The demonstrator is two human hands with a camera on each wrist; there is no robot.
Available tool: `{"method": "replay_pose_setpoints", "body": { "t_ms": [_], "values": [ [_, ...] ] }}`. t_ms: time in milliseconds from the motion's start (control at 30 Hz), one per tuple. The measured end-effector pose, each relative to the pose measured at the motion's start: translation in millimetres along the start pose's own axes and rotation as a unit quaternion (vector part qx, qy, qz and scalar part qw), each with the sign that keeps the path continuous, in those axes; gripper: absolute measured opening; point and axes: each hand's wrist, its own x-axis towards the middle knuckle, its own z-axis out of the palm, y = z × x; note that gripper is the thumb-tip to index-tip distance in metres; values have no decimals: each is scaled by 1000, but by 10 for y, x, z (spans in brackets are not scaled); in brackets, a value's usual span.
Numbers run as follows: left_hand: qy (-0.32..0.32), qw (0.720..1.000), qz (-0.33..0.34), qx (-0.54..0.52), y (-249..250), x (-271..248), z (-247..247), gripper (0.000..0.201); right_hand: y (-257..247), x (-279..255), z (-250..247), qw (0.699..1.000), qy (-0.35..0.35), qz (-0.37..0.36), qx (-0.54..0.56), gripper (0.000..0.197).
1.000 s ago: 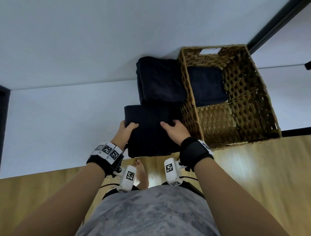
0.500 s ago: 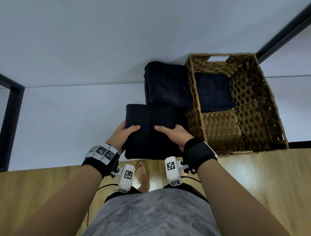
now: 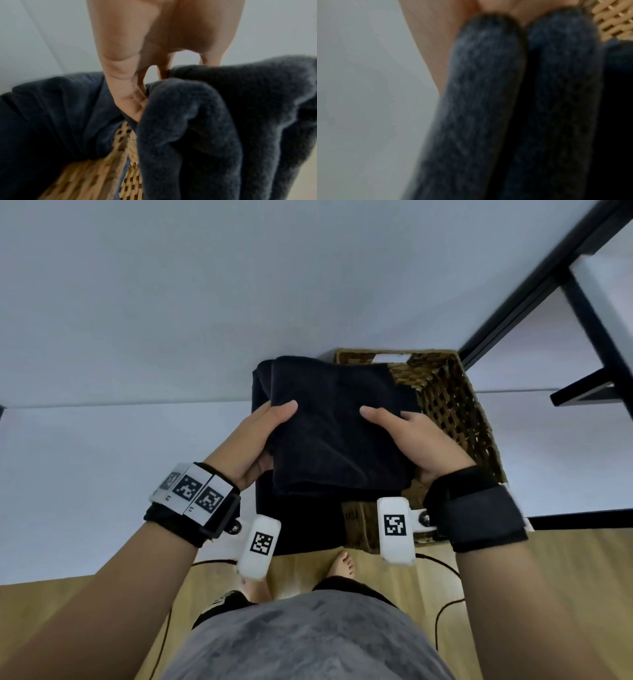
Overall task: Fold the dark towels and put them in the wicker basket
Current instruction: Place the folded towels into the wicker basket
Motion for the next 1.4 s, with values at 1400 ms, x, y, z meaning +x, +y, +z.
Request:
{"method": "replay_pose_setpoints", "body": {
  "t_ms": [1400],
  "values": [
    [110, 798, -122, 580, -750, 2350, 1501, 83, 654, 1921, -1271, 898, -36, -40, -437, 80]
  ]
}}
